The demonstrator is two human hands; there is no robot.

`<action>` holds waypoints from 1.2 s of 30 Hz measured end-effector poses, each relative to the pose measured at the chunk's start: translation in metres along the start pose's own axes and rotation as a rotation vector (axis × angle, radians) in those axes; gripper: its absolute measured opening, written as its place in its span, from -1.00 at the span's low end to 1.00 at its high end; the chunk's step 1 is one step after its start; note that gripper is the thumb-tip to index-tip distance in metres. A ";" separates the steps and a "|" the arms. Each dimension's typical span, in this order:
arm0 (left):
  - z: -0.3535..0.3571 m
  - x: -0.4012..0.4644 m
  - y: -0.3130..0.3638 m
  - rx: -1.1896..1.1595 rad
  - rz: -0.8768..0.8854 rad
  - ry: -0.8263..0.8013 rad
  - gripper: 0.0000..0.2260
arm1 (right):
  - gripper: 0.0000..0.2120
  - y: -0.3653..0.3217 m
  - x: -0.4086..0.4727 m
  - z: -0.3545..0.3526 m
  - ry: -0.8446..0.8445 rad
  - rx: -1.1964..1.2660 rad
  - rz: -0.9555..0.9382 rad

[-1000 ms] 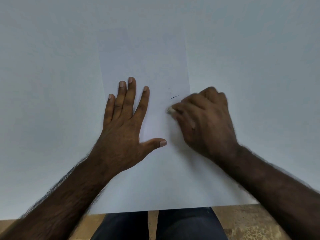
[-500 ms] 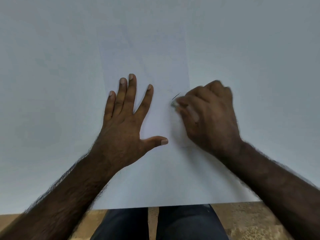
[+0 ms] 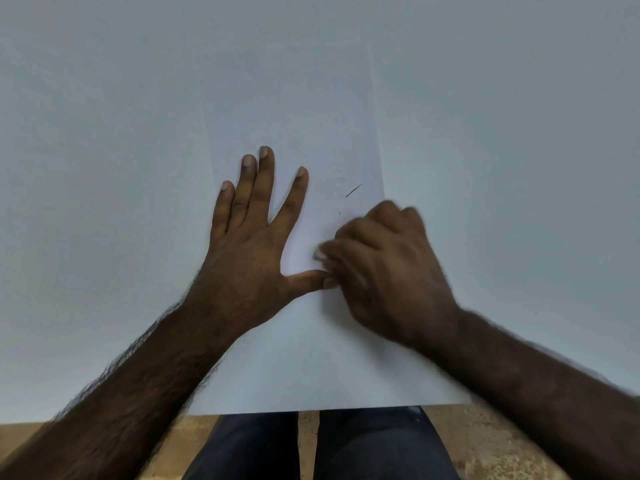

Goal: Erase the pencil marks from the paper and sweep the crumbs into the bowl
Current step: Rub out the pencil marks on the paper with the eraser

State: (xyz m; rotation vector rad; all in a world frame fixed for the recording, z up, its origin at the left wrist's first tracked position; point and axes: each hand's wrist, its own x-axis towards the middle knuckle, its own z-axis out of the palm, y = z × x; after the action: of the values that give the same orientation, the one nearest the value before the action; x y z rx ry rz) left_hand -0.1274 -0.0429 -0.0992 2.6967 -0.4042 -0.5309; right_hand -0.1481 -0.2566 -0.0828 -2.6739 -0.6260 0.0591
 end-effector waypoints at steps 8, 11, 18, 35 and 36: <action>-0.002 0.001 -0.002 -0.012 0.009 -0.022 0.11 | -0.90 0.034 0.038 -0.004 0.174 -0.088 0.188; -0.001 0.000 -0.001 -0.025 0.002 -0.010 0.10 | -0.88 0.006 0.014 0.004 0.086 -0.064 0.080; -0.001 -0.002 -0.002 -0.029 -0.002 -0.016 0.10 | -0.85 0.025 0.035 0.002 0.136 -0.136 0.126; -0.001 -0.001 0.000 -0.025 -0.009 -0.002 0.15 | -0.89 0.022 0.053 0.004 0.165 -0.143 0.130; 0.000 -0.001 -0.001 -0.021 -0.011 0.003 0.16 | -0.90 0.011 0.041 0.006 0.128 -0.132 0.101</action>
State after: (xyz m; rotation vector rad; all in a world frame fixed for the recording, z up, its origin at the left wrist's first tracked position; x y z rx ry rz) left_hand -0.1279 -0.0419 -0.0988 2.6812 -0.3810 -0.5314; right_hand -0.1071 -0.2455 -0.0906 -2.8082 -0.4695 -0.1298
